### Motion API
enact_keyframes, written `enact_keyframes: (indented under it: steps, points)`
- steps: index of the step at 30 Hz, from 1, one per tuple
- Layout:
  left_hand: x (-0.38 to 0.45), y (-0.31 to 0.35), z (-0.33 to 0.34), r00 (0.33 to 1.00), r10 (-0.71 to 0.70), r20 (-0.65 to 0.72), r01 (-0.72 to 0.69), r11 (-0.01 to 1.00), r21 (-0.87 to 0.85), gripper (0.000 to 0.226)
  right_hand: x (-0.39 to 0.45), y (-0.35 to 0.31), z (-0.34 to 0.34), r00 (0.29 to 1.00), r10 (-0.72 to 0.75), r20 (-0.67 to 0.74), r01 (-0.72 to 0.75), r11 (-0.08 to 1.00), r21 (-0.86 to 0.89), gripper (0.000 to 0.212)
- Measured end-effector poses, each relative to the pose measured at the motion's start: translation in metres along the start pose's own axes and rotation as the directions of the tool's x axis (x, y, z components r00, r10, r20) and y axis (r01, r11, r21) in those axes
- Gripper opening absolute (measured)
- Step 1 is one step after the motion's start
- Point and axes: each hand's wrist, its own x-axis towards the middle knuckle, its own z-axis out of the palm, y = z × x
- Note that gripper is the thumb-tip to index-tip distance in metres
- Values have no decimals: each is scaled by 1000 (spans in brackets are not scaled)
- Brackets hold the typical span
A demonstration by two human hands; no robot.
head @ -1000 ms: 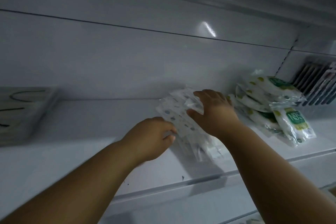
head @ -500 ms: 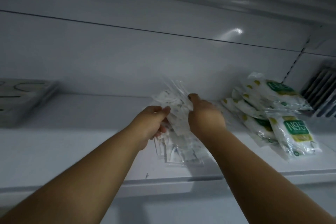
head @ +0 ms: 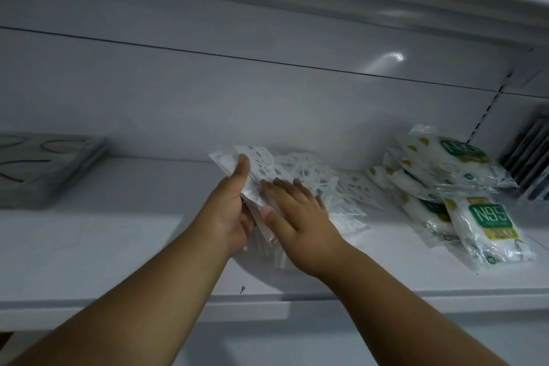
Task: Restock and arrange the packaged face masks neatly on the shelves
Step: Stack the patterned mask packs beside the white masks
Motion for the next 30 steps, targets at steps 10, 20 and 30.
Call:
enact_keyframes:
  steps: [10,20,30]
  points:
    - [4,15,-42,969,-65,-239,79,996,48,43,22,2,10,978,191,-83,-201,971,-128,44]
    - [18,29,-50,976,-75,-205,130,954,270,25,34,-11,13,954,290,-77,-297,950,-96,51]
    - [25,33,-73,989,-81,-121,113,950,290,27,29,-19,23,839,412,-356,-273,884,380,27]
